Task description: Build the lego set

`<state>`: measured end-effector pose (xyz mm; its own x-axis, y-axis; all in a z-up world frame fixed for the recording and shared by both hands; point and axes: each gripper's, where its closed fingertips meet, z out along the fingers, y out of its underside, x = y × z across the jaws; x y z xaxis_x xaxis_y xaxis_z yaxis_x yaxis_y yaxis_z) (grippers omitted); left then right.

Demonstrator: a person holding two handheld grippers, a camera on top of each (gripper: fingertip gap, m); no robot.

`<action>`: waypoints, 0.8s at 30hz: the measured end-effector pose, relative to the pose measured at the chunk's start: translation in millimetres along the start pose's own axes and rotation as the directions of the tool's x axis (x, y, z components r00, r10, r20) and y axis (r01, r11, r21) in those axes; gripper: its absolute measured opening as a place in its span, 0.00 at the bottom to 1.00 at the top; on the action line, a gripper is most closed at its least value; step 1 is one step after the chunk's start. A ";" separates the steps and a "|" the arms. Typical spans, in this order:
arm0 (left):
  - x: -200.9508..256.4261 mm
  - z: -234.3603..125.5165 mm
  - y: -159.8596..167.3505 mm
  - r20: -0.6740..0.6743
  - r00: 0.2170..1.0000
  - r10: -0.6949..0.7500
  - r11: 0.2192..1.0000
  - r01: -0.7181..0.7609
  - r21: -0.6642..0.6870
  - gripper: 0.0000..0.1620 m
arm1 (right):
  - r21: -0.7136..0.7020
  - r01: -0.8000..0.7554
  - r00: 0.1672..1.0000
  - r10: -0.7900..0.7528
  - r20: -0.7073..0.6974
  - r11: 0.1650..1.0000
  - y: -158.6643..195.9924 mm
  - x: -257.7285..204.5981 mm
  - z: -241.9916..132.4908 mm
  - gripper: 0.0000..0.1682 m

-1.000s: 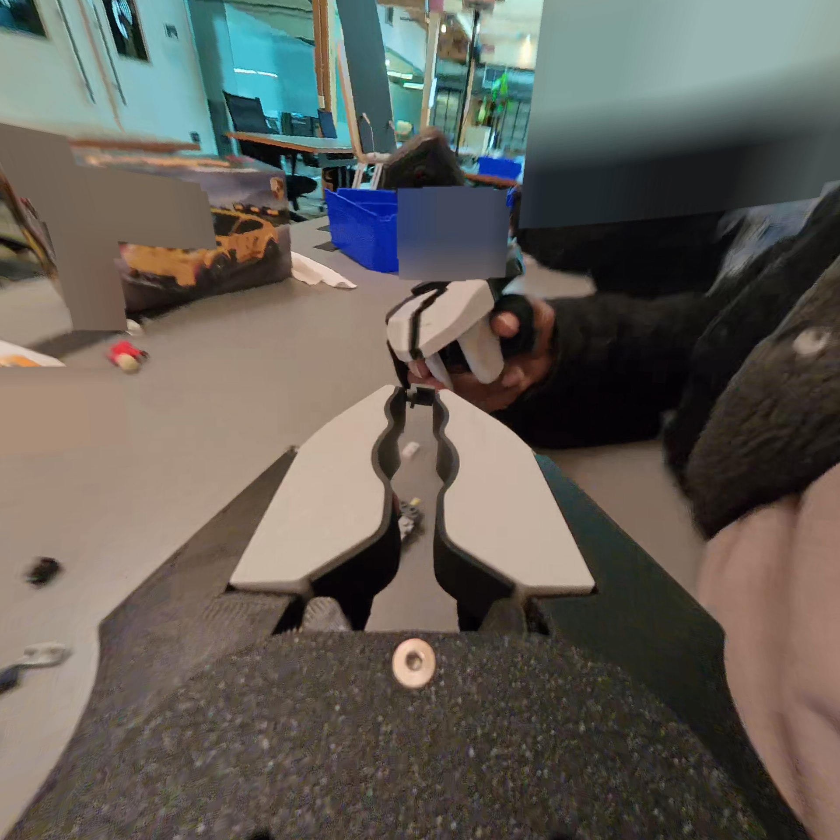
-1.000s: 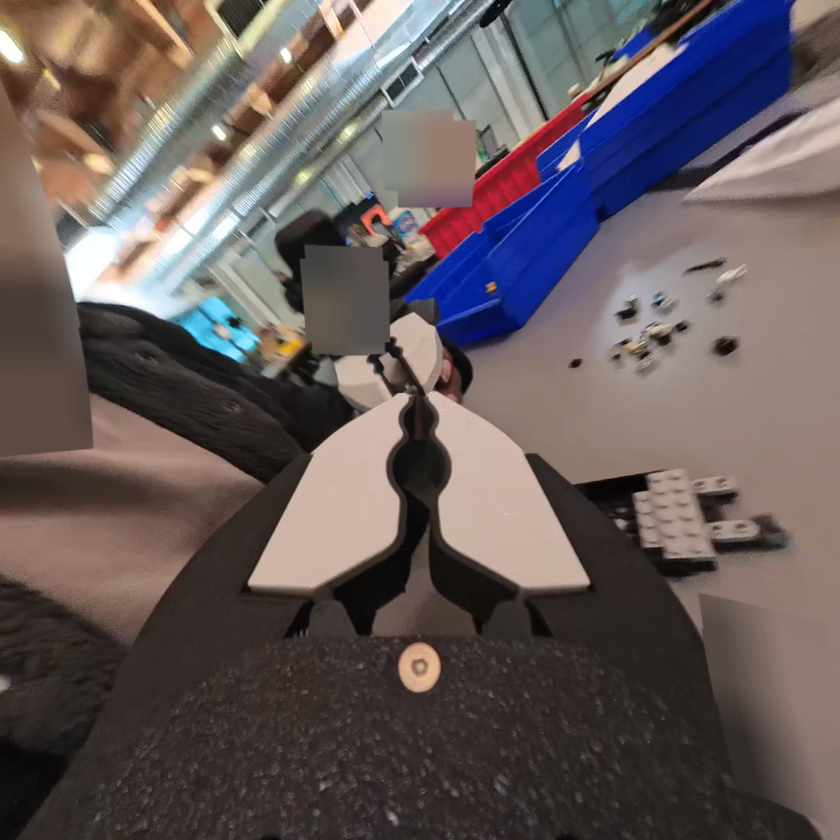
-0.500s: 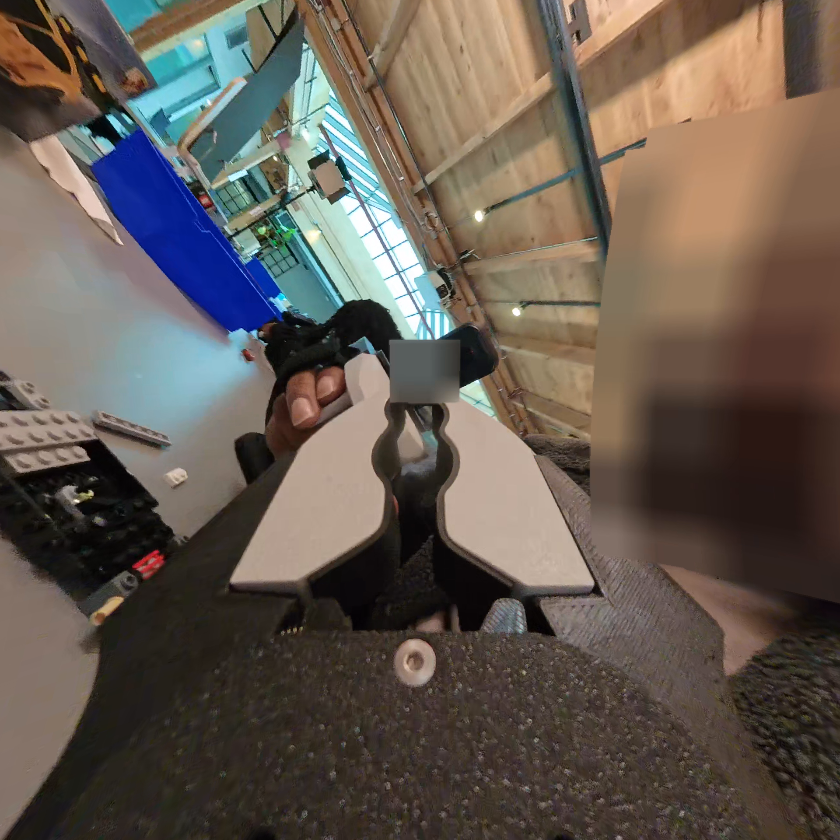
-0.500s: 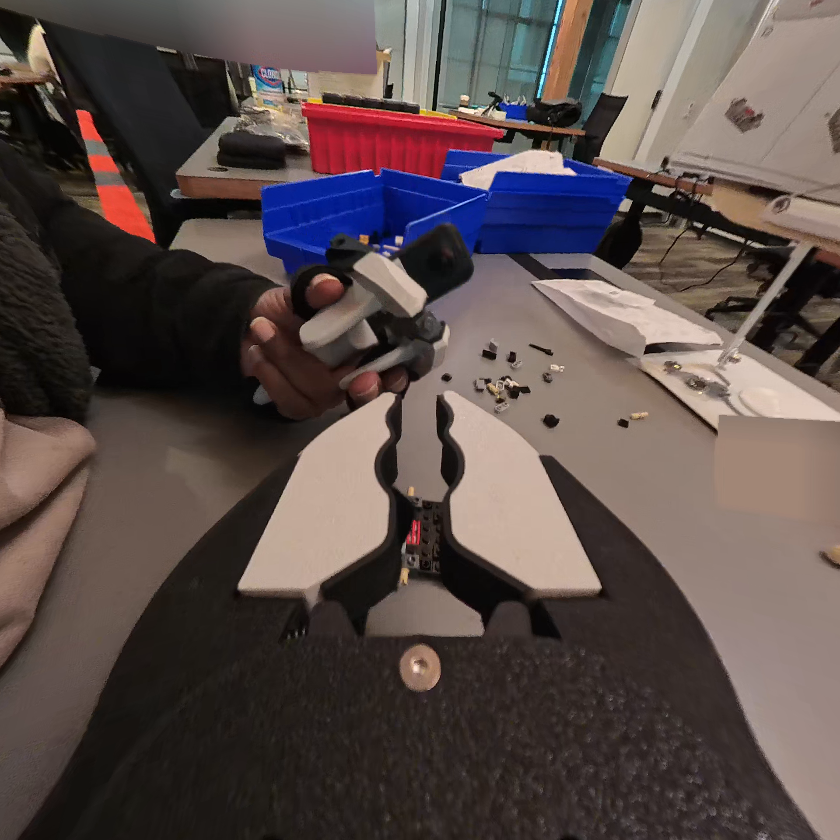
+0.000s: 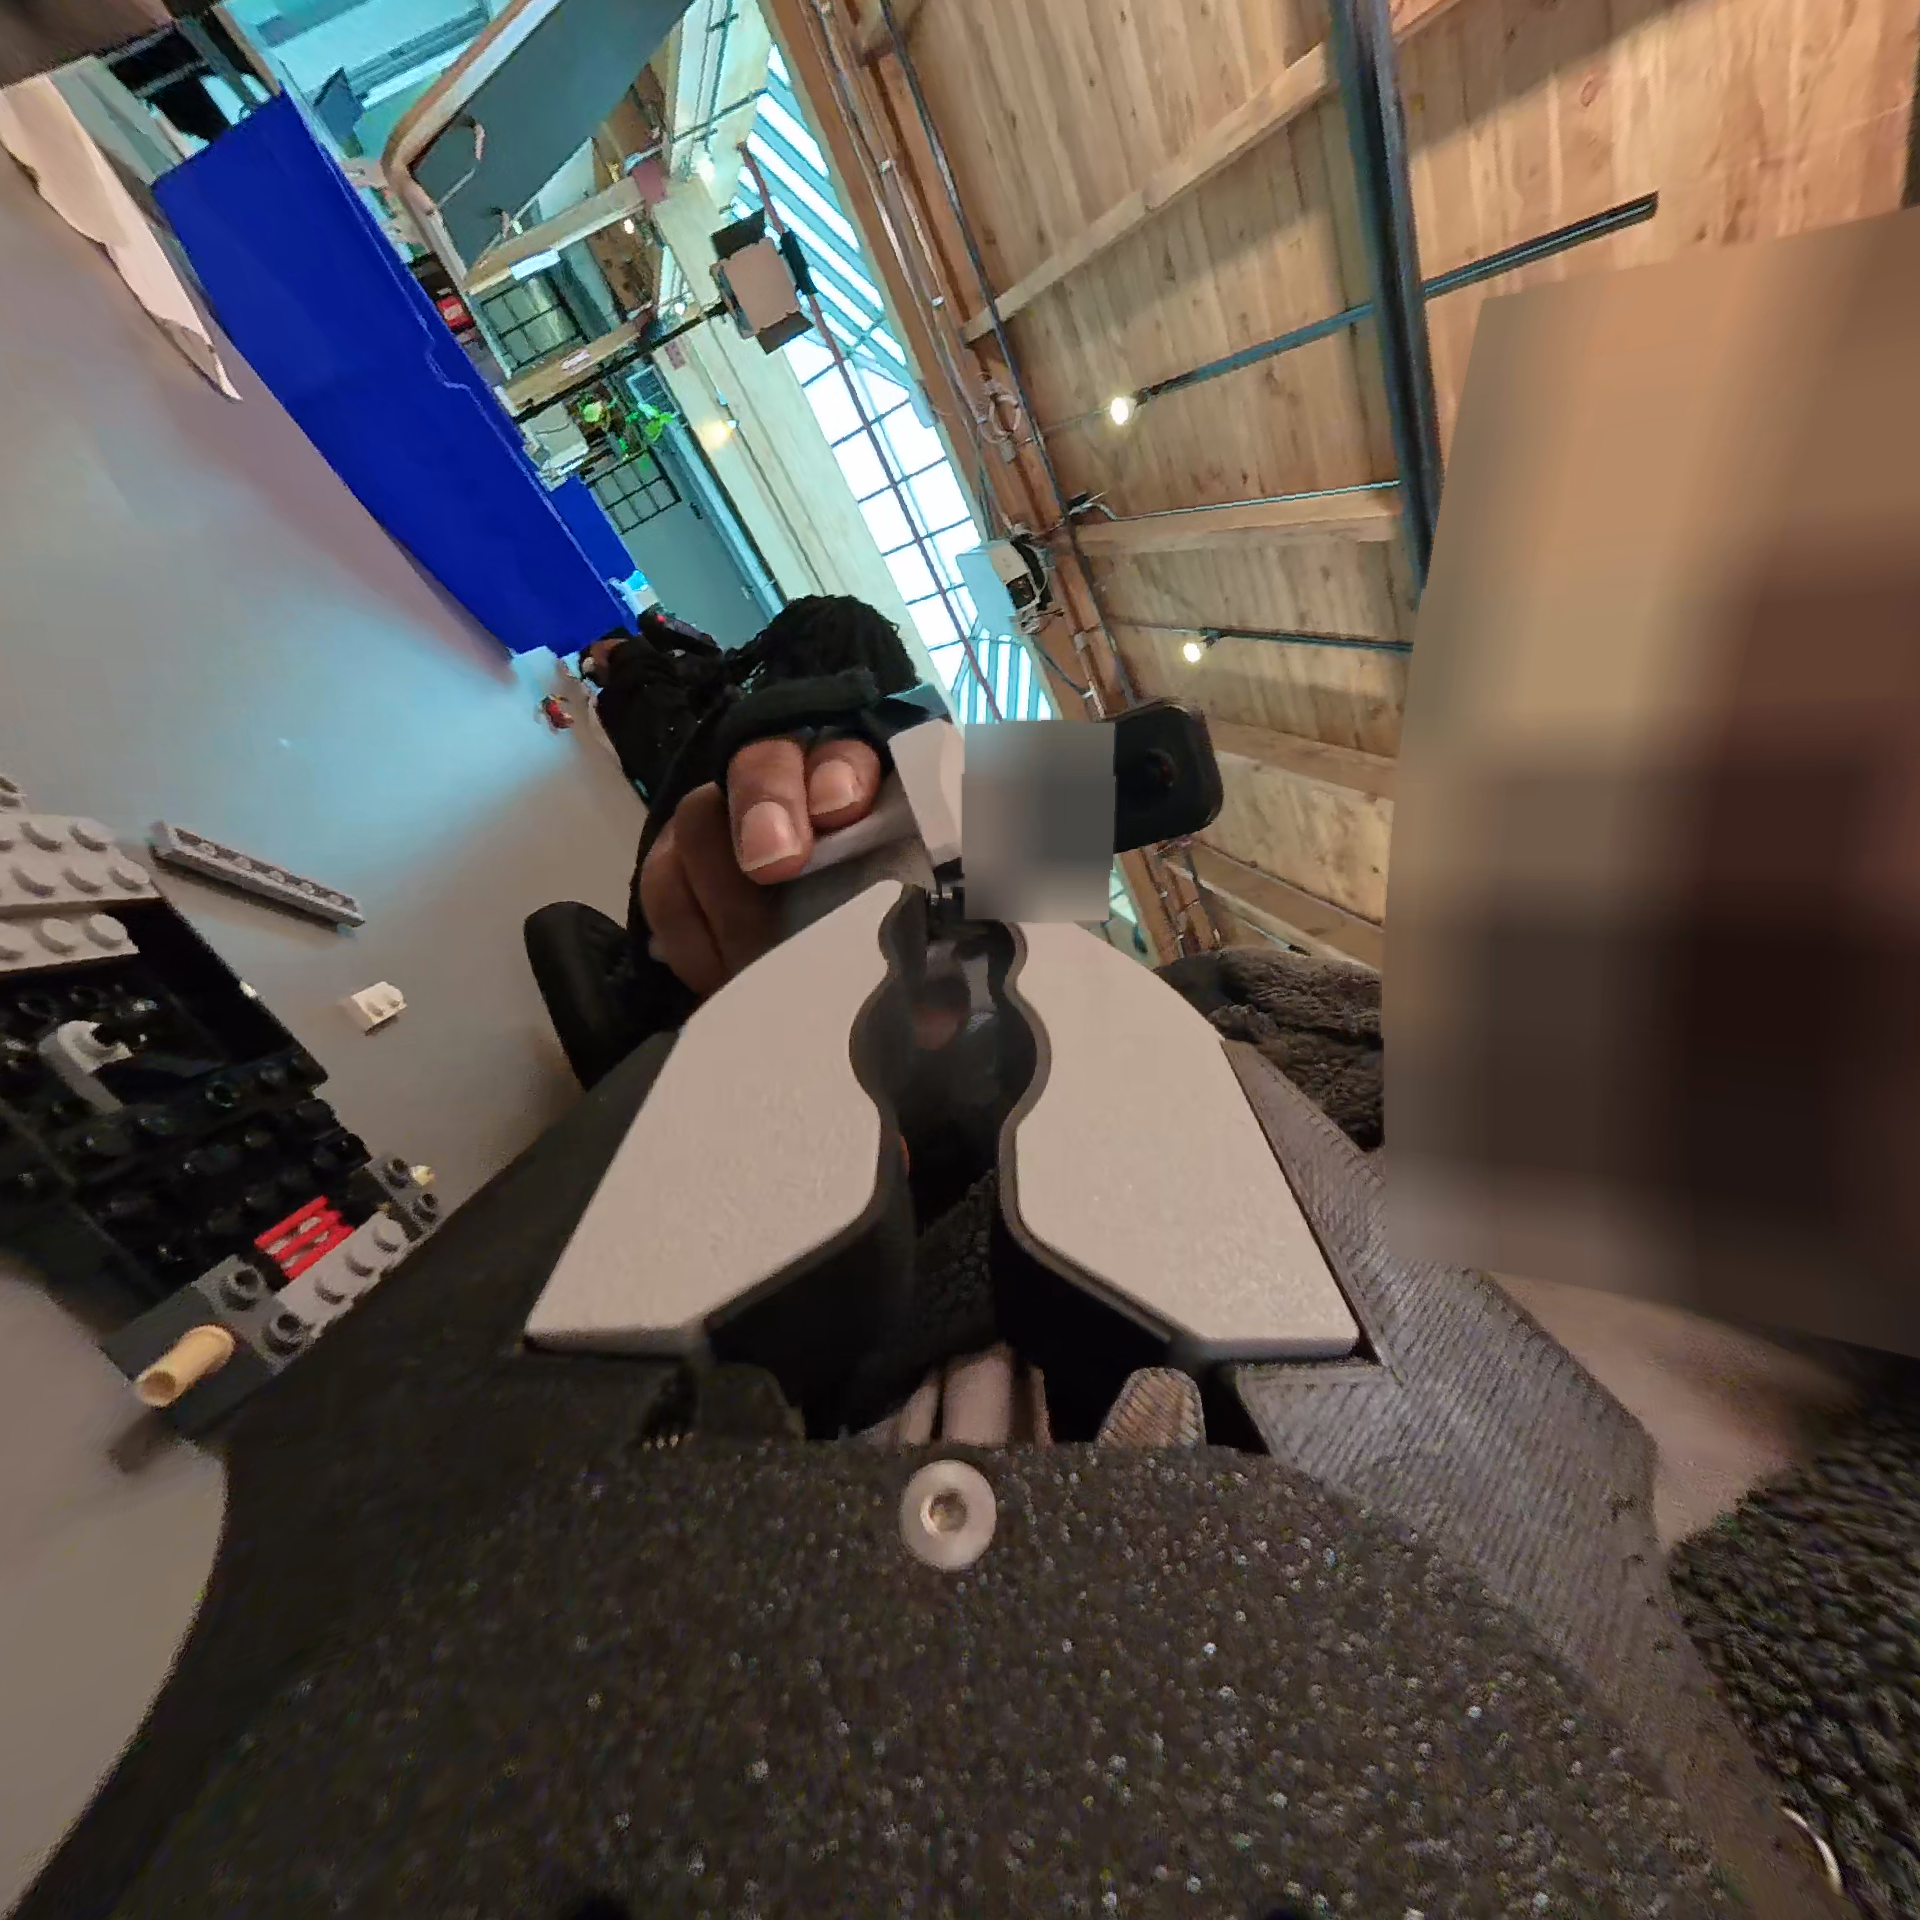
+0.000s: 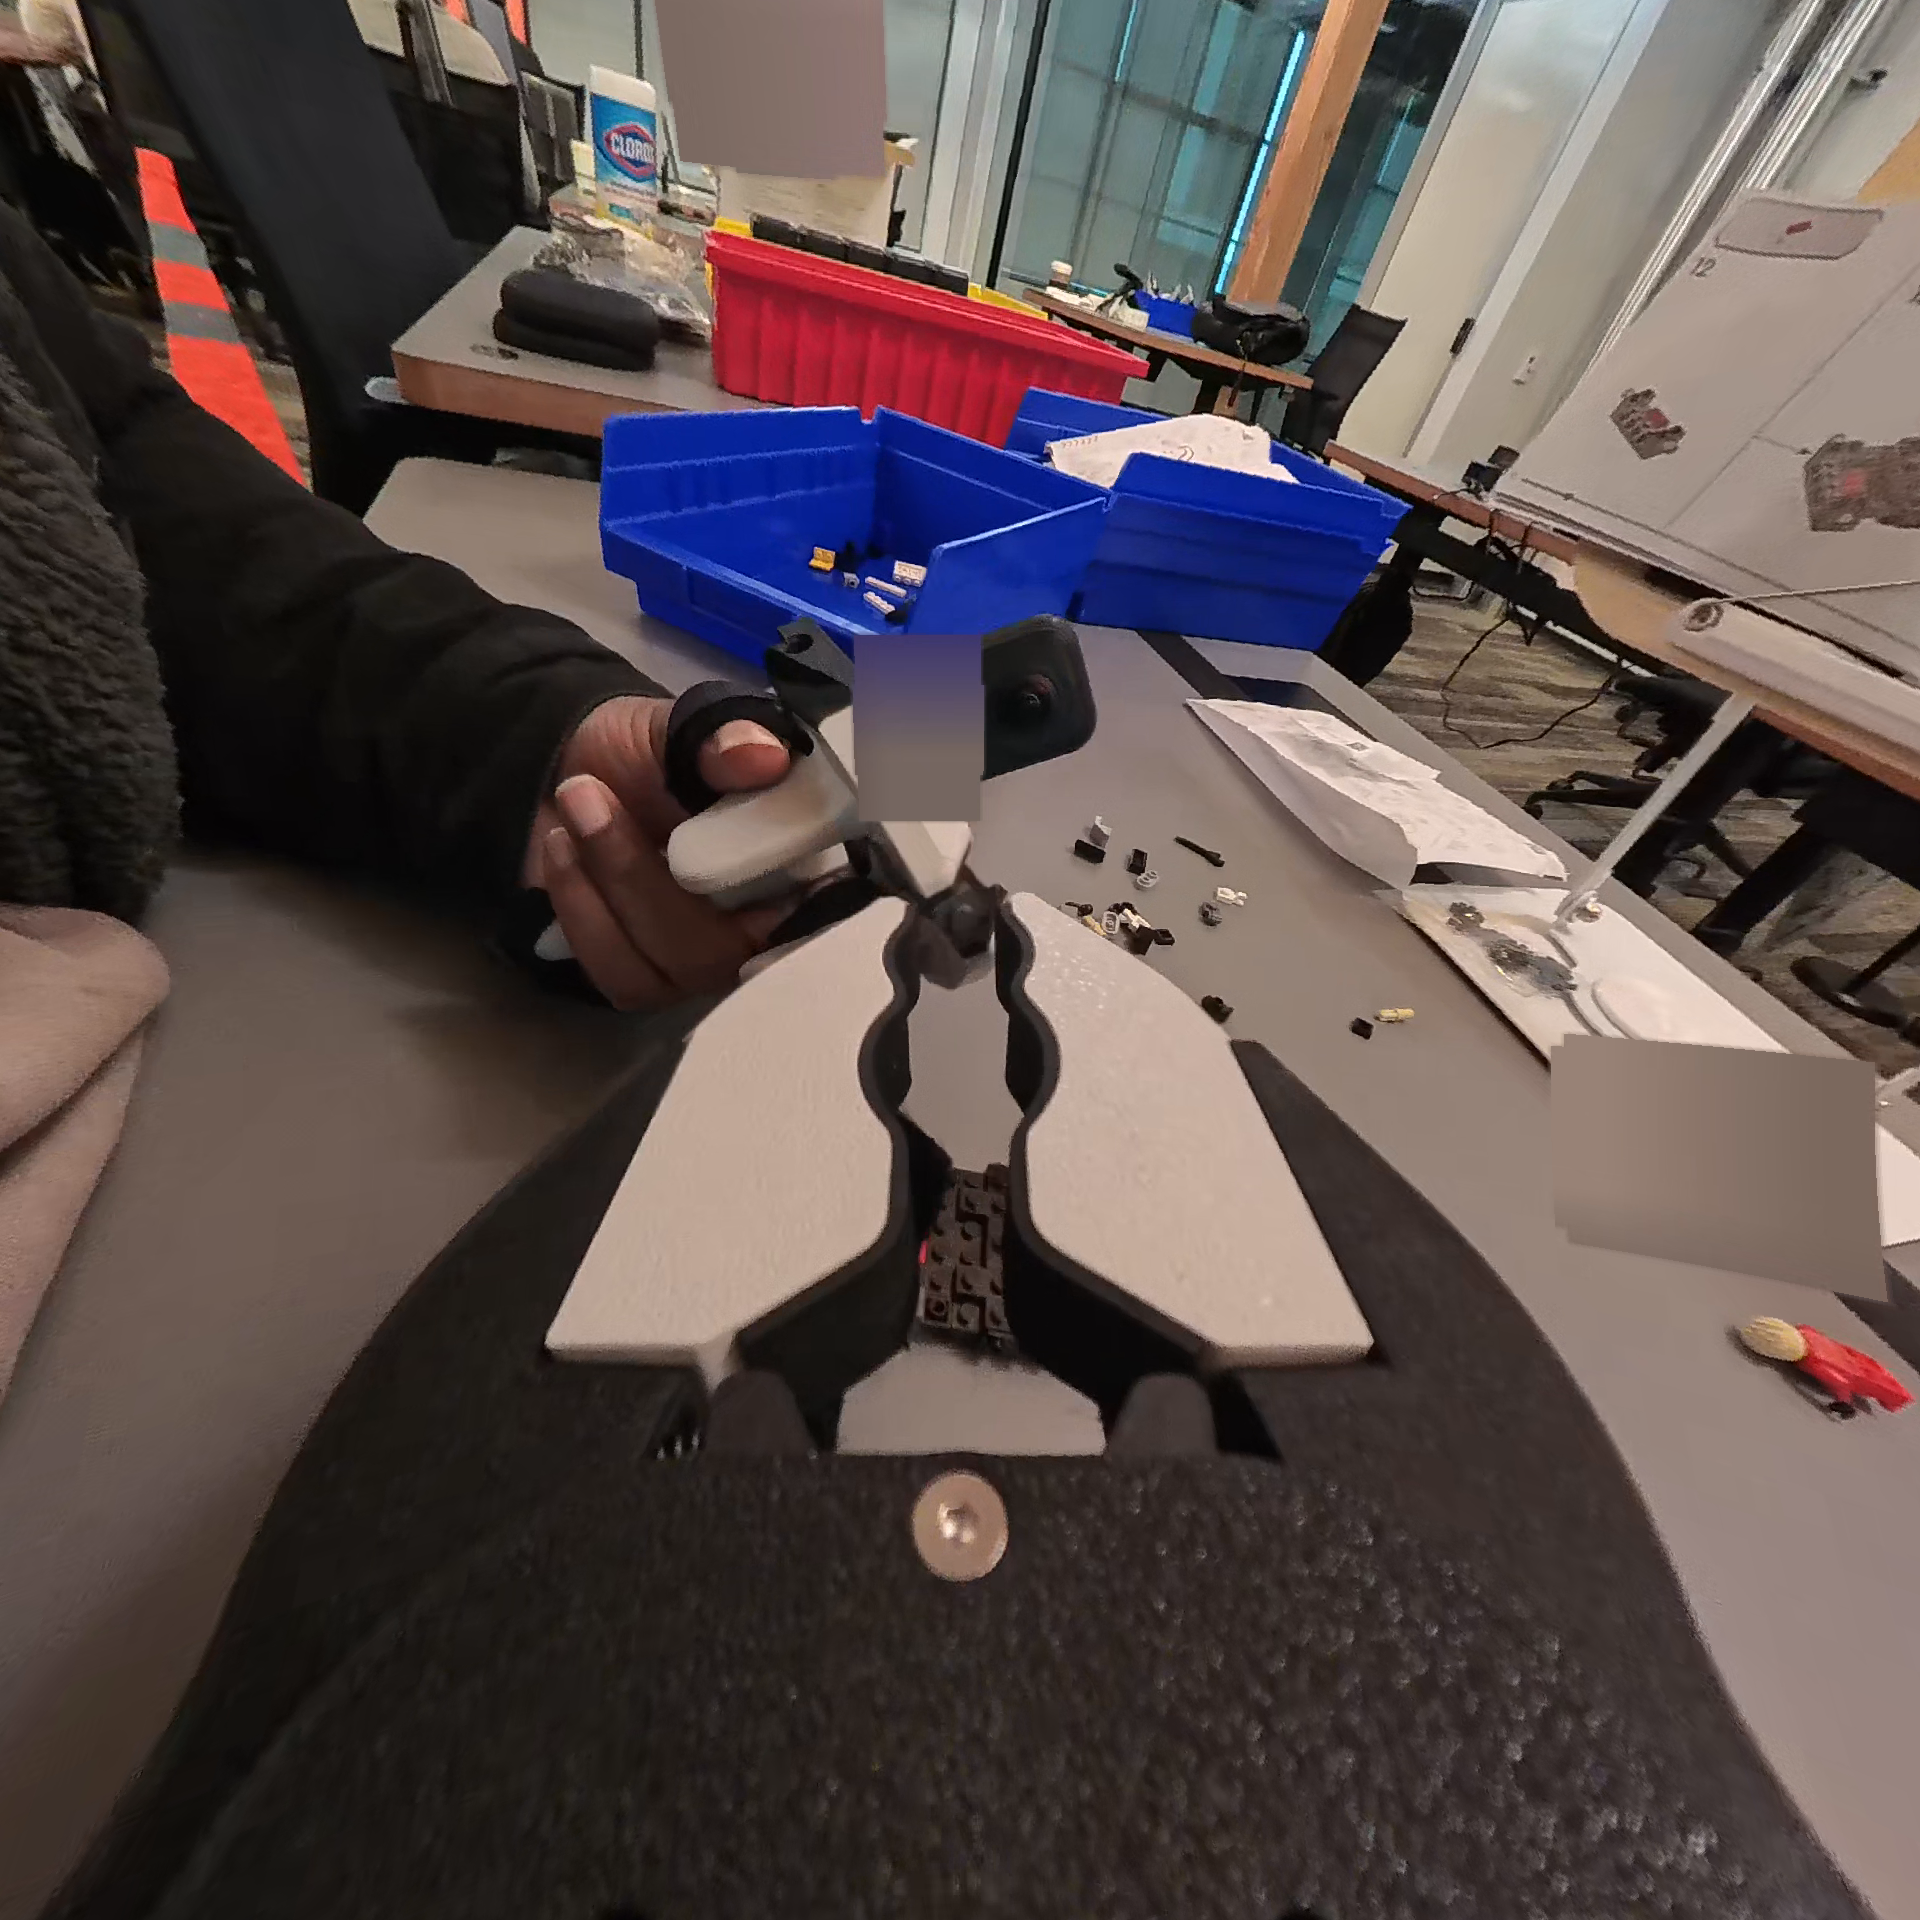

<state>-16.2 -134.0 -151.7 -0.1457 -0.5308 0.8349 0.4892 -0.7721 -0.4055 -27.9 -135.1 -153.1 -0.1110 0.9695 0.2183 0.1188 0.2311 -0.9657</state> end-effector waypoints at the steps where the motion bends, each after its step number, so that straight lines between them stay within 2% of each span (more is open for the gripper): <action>1: -1.5 0.2 1.3 0.008 1.000 -0.003 1.000 0.003 -0.008 0.07 | -0.008 0.019 1.000 -0.019 -0.003 1.000 1.1 -0.5 0.2 0.07; 5: -4.1 -0.3 3.9 0.008 0.999 -0.044 0.999 0.044 -0.021 0.07 | -0.031 0.101 0.995 -0.102 -0.009 0.994 4.6 -2.0 -0.4 0.06; 9: -12.3 -1.9 5.1 0.060 0.997 -0.056 0.998 0.058 -0.034 0.07 | -0.109 0.100 0.995 -0.100 0.002 0.989 13.6 -1.4 -0.5 0.05; 12: -25.4 -8.2 3.7 0.182 0.983 0.025 0.998 -0.014 -0.061 0.12 | -0.215 0.070 0.997 -0.075 -0.015 0.974 27.3 3.1 0.6 0.04; 17: -38.5 -11.6 12.4 0.314 0.933 0.173 0.976 -0.121 -0.179 0.08 | -0.353 0.121 0.991 -0.133 -0.009 0.928 48.9 2.1 1.9 0.04; 24: -52.1 -16.4 16.6 0.389 0.909 0.150 0.978 -0.078 -0.195 0.04 | -0.447 0.248 0.961 -0.276 0.003 0.860 62.2 -0.6 3.9 0.04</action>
<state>-14.6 -124.8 -208.0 0.2752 -0.4628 0.8426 0.3215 -0.7817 -0.5344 -24.3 -121.6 -213.8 -0.1425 0.8680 0.4757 0.5155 0.4753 -0.7130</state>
